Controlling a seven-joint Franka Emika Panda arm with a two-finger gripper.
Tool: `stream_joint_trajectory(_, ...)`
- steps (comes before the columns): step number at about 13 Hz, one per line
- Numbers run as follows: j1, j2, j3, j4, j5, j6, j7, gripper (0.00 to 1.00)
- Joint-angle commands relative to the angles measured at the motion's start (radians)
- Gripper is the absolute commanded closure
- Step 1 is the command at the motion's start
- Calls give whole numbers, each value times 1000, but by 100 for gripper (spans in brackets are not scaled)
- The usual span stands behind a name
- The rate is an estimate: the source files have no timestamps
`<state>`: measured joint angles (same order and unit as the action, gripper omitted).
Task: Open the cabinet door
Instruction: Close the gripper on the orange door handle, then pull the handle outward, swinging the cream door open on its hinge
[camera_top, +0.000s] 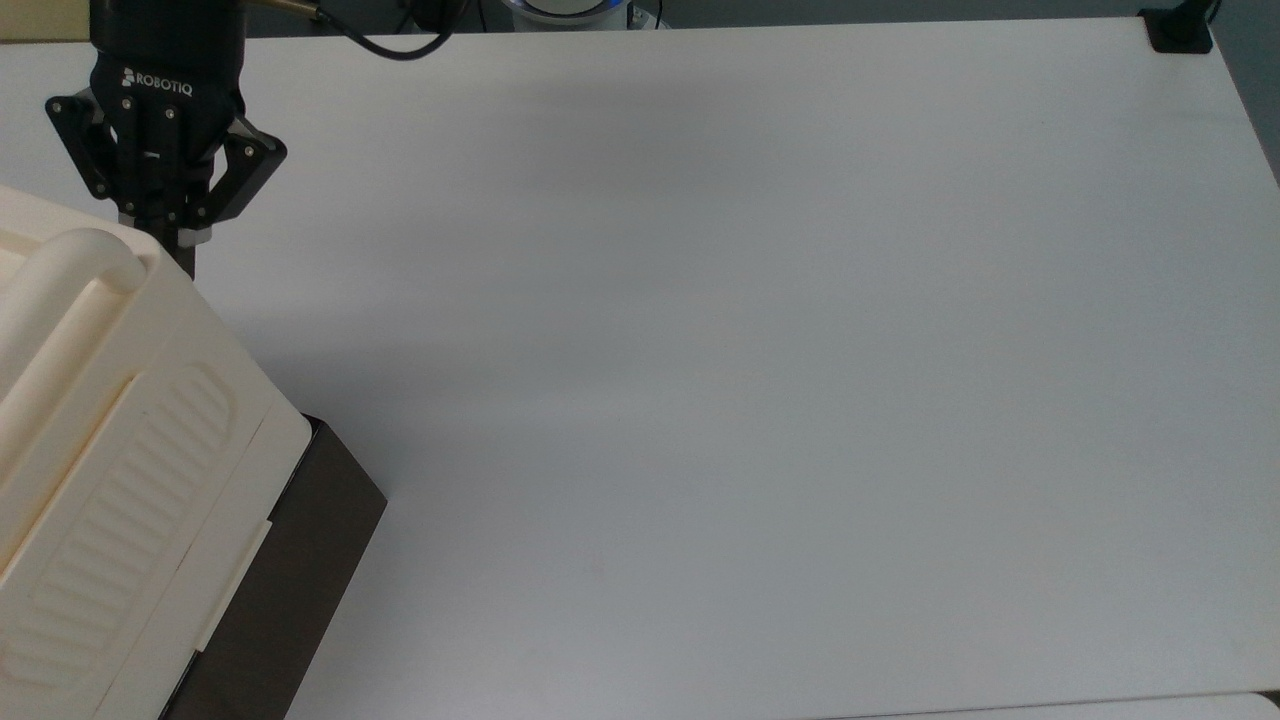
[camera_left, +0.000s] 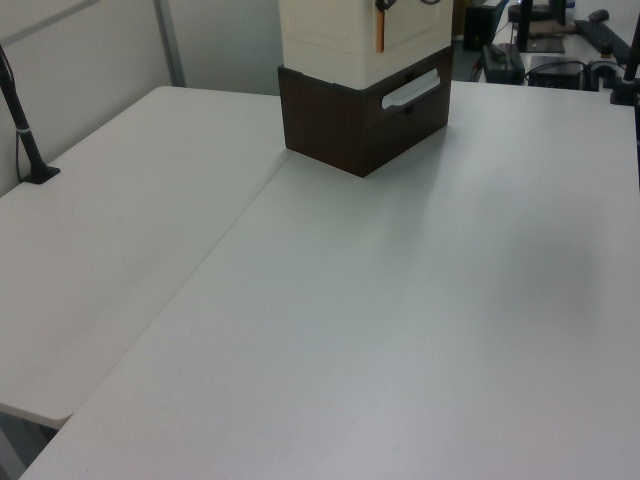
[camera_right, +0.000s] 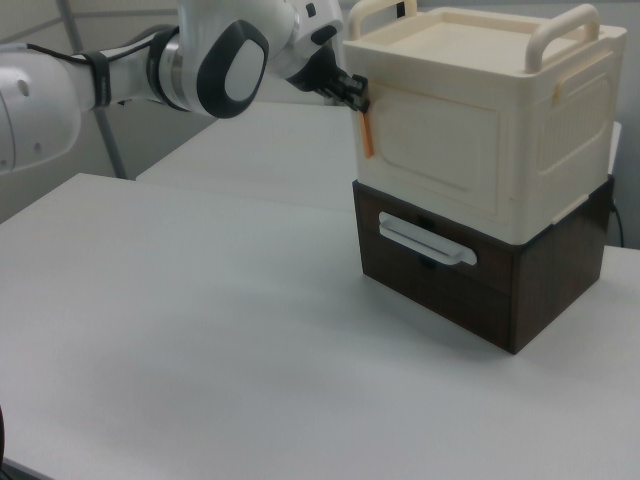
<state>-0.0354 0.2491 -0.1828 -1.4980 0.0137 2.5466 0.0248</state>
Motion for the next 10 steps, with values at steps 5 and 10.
stream_joint_trajectory(5,-23,-80,0,-21,-14,-334,-20,98)
stream_joint_trajectory(10,-101,-224,3,-114,-6,-477,-77,30)
